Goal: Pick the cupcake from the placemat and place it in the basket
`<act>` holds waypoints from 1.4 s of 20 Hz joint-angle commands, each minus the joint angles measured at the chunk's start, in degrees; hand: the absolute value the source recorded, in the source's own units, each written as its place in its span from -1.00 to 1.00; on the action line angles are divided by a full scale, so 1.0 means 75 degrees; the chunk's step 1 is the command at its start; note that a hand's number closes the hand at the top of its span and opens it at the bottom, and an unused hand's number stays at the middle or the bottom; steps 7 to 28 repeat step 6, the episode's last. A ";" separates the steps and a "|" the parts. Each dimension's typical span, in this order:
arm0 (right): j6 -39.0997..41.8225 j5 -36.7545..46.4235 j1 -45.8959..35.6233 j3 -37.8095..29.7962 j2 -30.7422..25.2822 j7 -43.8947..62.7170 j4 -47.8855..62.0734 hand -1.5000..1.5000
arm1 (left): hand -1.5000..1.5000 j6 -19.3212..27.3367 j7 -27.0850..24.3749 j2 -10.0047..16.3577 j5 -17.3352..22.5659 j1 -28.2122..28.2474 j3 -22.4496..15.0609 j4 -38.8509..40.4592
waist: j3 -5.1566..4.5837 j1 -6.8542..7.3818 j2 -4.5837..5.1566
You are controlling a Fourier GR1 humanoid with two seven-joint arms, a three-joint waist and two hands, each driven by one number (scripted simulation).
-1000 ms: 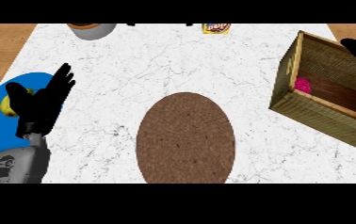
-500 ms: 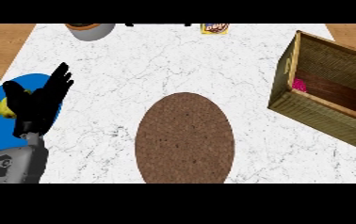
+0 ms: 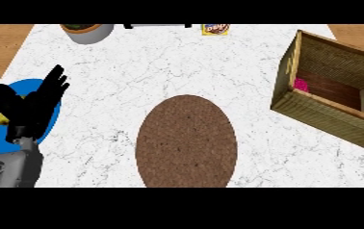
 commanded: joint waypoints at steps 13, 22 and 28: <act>0.2906 -0.3205 0.2331 -0.2691 -0.1002 -0.1045 0.0993 -1.00 | 0.00 0.0317 -0.0494 -0.0360 -0.0327 0.0327 -0.0161 0.0024 | 0.0005 -0.0085 -0.0002; 0.2906 -0.3205 0.2331 -0.2691 -0.1002 -0.1045 0.0993 -1.00 | 0.00 0.0317 -0.0494 -0.0360 -0.0327 0.0327 -0.0161 0.0024 | 0.0005 -0.0085 -0.0002; 0.2906 -0.3205 0.2331 -0.2691 -0.1002 -0.1045 0.0993 -1.00 | 0.00 0.0317 -0.0494 -0.0360 -0.0327 0.0327 -0.0161 0.0024 | 0.0005 -0.0085 -0.0002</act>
